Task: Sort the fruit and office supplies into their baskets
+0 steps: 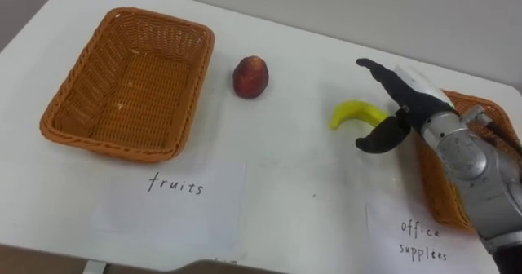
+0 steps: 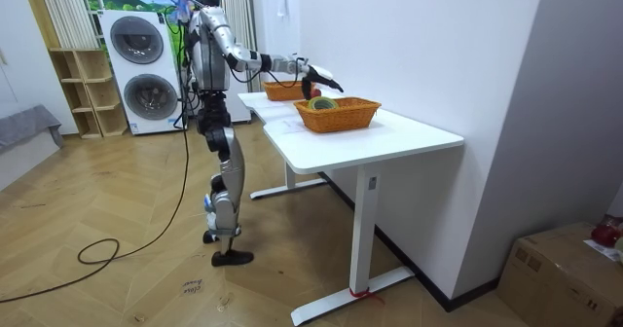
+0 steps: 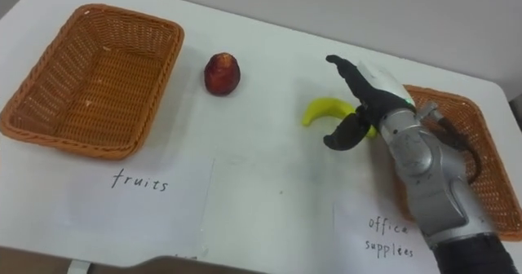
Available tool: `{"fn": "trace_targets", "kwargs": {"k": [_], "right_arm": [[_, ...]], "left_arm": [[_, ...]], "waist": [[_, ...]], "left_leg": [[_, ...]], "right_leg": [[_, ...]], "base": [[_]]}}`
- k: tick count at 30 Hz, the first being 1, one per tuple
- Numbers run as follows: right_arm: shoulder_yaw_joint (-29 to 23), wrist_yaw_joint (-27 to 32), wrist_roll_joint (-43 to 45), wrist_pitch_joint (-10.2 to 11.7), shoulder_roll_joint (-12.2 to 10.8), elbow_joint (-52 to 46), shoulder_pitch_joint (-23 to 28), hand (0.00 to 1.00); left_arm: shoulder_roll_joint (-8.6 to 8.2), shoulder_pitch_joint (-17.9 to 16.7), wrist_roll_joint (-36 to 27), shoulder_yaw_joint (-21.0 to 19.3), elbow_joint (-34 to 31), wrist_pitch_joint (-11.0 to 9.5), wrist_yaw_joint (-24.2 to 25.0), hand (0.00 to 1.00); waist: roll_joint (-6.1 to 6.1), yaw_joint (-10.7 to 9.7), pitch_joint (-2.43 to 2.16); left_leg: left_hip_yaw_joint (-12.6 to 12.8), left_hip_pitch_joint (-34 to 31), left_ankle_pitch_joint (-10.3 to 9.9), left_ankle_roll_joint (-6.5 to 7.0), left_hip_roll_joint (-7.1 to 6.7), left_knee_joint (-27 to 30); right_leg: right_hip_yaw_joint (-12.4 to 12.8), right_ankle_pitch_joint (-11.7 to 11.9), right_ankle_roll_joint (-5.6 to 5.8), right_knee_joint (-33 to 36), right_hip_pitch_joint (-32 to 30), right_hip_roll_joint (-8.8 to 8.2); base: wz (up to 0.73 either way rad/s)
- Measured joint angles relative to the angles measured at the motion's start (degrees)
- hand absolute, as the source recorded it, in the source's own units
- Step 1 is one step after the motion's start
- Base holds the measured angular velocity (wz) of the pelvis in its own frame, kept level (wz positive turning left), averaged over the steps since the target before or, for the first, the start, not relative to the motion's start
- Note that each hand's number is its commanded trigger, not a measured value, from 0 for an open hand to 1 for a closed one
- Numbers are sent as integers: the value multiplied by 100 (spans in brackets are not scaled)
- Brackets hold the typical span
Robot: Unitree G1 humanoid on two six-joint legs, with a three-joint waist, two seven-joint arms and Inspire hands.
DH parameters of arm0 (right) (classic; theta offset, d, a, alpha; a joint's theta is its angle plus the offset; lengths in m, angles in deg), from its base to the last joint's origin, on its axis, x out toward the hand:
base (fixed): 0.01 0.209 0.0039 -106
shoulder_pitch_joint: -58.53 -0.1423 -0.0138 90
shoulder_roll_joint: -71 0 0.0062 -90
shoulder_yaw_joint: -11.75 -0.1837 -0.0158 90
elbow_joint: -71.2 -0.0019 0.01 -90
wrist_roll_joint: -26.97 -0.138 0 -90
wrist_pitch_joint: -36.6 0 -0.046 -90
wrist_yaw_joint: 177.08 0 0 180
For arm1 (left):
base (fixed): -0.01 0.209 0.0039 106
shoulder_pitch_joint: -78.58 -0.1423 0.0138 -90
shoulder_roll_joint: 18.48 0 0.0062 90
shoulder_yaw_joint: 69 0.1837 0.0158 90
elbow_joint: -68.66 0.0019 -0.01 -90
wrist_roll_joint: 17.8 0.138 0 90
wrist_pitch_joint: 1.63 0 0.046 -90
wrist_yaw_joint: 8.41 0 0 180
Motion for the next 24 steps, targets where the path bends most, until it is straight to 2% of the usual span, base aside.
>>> {"fn": "trace_targets", "kwargs": {"k": [7, 19, 24], "right_arm": [[10, 0, 374, 0, -2, 1, 0, 0], [215, -41, 423, -25, -8, 390, -1, 0], [221, -41, 422, -21, -8, 402, -1, 0]], "left_arm": [[0, 12, 10, -6, -15, -48, 0, 0], [-10, -17, 11, 7, -1, -11, 52, 0], [-11, -21, 7, 10, 0, -11, 61, 0]], "waist": [[100, 14, -7], [62, 256, -37], [61, 265, -38]], "left_leg": [[3, -2, 5, -8, 8, 0], [-55, -35, 7, -8, -1, 26], [-73, -52, 9, -6, -10, 38]], "right_leg": [[-1, 0, 0, -1, -4, -23], [-37, 3, -4, 14, -27, -41], [-53, 2, -4, 9, -28, -52]], "base": [[0], [1], [1]]}}
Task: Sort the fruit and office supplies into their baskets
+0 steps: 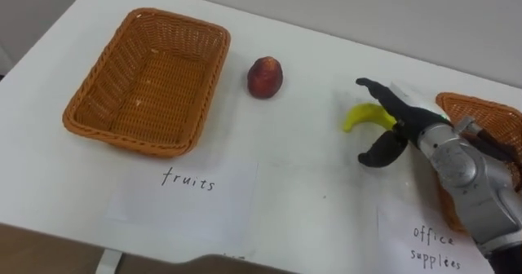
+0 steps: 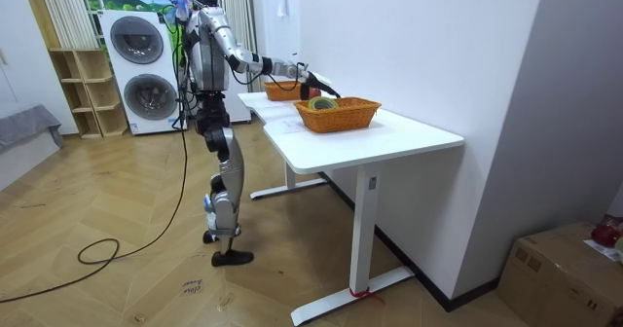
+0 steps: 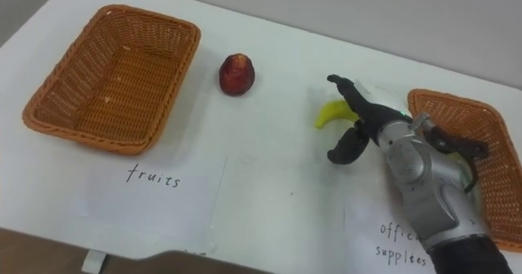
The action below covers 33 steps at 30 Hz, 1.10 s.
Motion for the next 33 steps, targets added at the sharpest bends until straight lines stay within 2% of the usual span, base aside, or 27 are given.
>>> {"fn": "trace_targets", "kwargs": {"k": [7, 23, 29, 33], "right_arm": [[226, 6, -2, -1, 1, 58, -3, 0], [230, 6, -3, -4, 2, 234, -7, 0], [236, 6, 7, -8, 2, 425, -18, 0], [261, 2, 7, -39, 2, 684, -127, 0]], "left_arm": [[1, 13, -7, 100, -1, -3, -10, 0], [2, -3, -7, 103, 3, 3, -48, 0], [1, 5, -1, 116, 123, 82, -67, 0], [3, -12, 36, 145, 134, 198, -23, 0]], "waist": [[-5, -2, 1], [-14, 3, 9], [4, 16, 44], [-73, 29, 37]], "left_leg": [[-14, -14, 0, 1, -2, 6], [-69, -24, 1, 2, -15, 32], [-70, 45, 1, 2, -14, 12], [-72, 54, 1, 2, -14, -27]], "right_leg": [[-15, 0, 0, 0, -4, -3], [-71, 0, 1, 1, 25, -18], [-82, -1, 2, 0, 91, -12], [-103, -1, 2, 3, 91, 14]], "base": [[0], [1], [0], [0]]}}
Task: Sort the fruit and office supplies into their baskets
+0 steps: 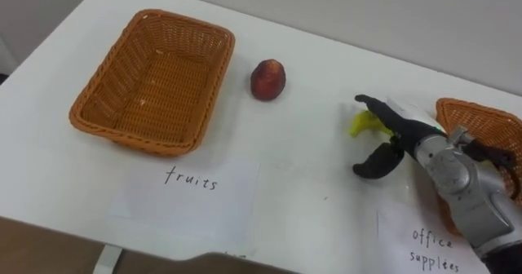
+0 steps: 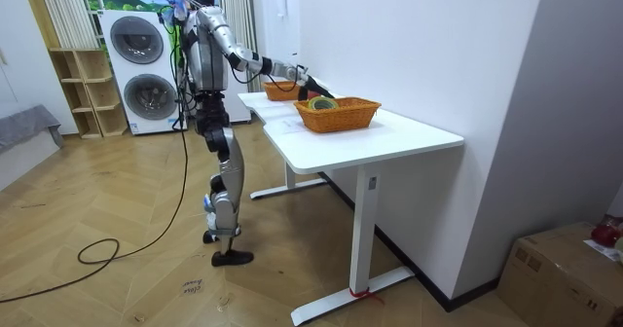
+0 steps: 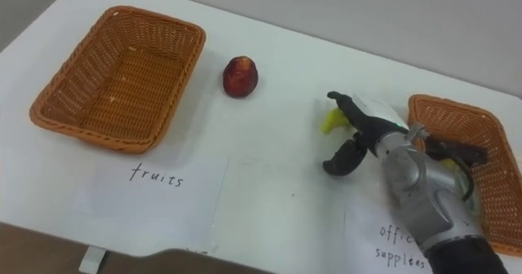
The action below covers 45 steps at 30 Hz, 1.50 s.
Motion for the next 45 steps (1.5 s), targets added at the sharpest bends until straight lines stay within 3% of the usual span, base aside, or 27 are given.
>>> {"fn": "trace_targets", "kwargs": {"k": [21, 28, 45], "right_arm": [[136, -59, 169, -17, 5, 587, -439, 0], [135, -59, 174, -27, 6, 640, -441, 0], [131, -52, 424, -17, 6, 628, -442, 0]], "left_arm": [[28, 31, 8, 53, -7, 105, 262, 0], [30, 35, 13, 54, -5, 124, 266, 0], [31, 37, 13, 64, -9, 159, 302, 0]], "waist": [[-34, 29, -17], [-33, 118, -17], [-22, 106, -17]], "left_leg": [[-30, 5, 1, 2, -15, 53], [-35, 8, 1, 3, -14, 61], [-53, 1, 6, 11, -31, 77]], "right_leg": [[-146, 0, 0, 2, 33, -50], [-154, 0, 0, 8, 45, -43], [-163, 1, 1, 8, 62, -38]], "base": [[1], [0], [0]]}}
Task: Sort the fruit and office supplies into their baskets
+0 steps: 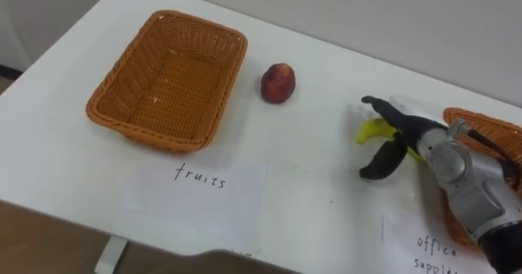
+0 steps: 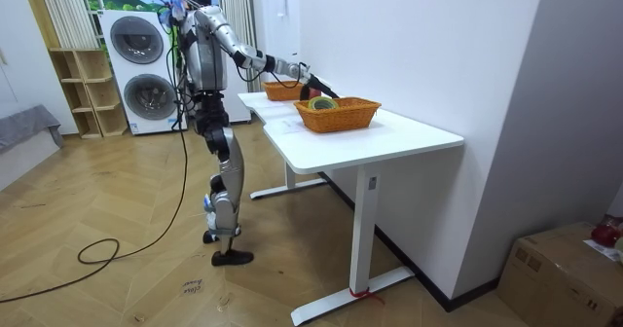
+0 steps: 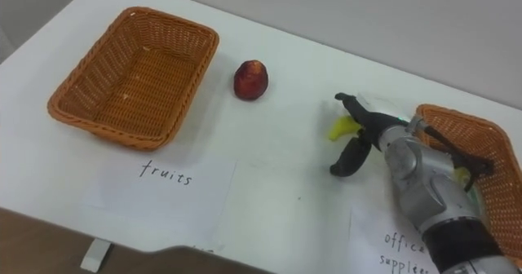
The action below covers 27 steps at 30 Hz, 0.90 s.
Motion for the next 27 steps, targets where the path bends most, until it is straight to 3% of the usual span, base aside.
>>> {"fn": "trace_targets", "kwargs": {"k": [27], "right_arm": [[-37, -370, 19, -122, 33, 674, -227, 0]], "left_arm": [[1, -125, 235, -124, -351, 96, 82, 0]], "waist": [[43, 37, -30]], "left_leg": [[-185, 81, 6, 11, -27, 29]], "right_leg": [[-151, 3, 5, -17, 160, -19]], "base": [[2]]}}
